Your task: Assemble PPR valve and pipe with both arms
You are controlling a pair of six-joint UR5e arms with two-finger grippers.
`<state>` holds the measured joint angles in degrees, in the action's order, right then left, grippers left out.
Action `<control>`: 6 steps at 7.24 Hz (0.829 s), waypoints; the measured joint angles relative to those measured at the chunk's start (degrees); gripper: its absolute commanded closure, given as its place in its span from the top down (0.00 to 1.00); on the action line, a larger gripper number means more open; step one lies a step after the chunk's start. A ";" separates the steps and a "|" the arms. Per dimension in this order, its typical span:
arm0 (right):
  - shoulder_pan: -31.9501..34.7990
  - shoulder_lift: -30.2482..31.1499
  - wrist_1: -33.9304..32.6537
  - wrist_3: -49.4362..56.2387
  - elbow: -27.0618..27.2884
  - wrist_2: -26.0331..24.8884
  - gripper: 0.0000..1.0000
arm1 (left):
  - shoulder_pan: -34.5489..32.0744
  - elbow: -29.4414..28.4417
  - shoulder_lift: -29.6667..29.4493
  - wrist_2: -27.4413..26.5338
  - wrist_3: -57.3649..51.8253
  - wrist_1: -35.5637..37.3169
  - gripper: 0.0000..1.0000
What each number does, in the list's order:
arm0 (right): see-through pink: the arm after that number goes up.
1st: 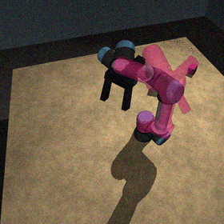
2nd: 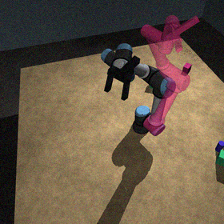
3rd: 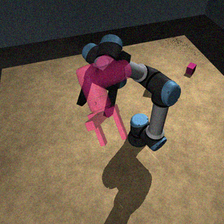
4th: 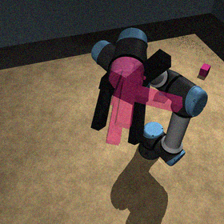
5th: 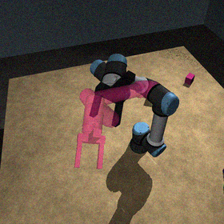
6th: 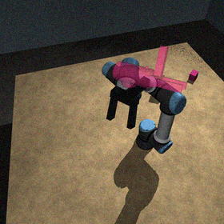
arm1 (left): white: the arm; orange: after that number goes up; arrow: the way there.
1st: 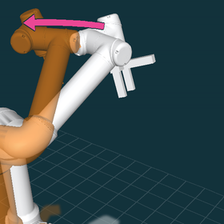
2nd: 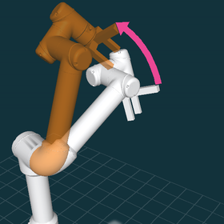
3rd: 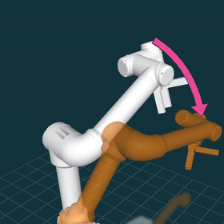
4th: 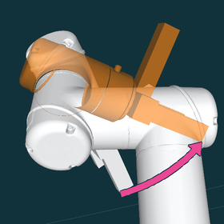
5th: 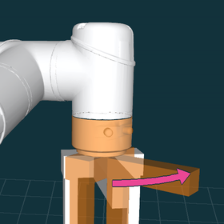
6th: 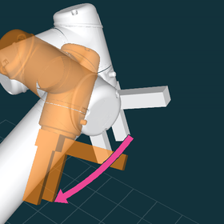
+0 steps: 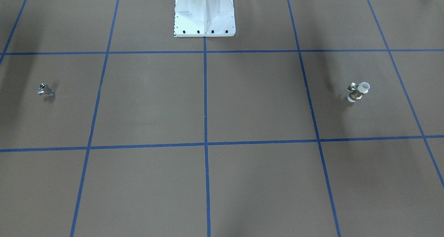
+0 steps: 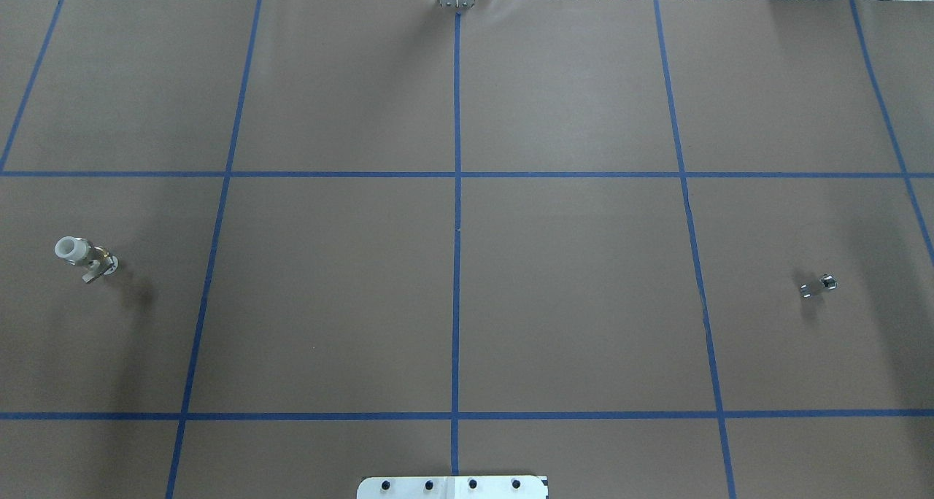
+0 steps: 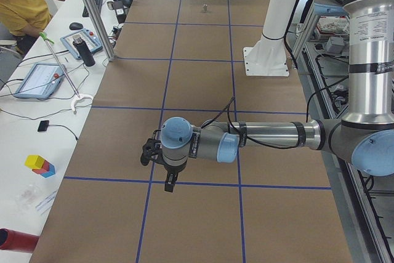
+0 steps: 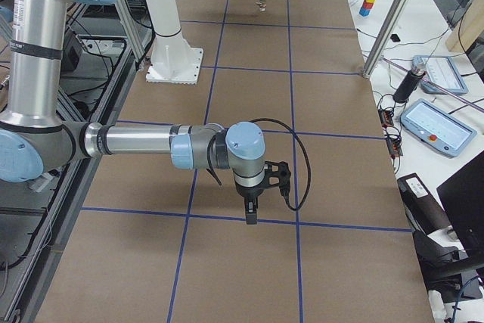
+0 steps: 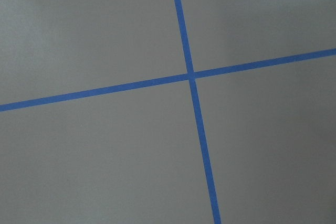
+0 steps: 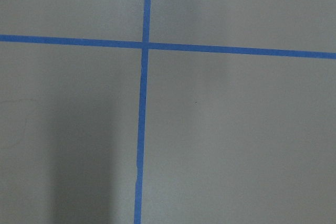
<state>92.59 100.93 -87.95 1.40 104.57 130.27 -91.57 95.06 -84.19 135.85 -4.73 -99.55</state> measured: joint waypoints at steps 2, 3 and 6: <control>-0.03 -0.16 7.05 -0.46 -0.25 -0.23 0.99 | -0.05 0.42 -0.03 -0.05 -0.05 -2.12 1.00; -0.04 -0.25 10.87 -0.63 -0.45 -0.30 0.99 | -0.12 0.06 -0.30 -0.17 -0.06 -5.91 1.00; -0.11 -0.67 15.16 -1.33 -1.29 1.73 0.99 | 0.05 -4.84 -7.39 0.16 1.68 -18.00 1.00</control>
<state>92.48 100.26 -72.78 0.07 103.28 132.00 -91.53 90.22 -91.58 136.01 -3.05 -117.55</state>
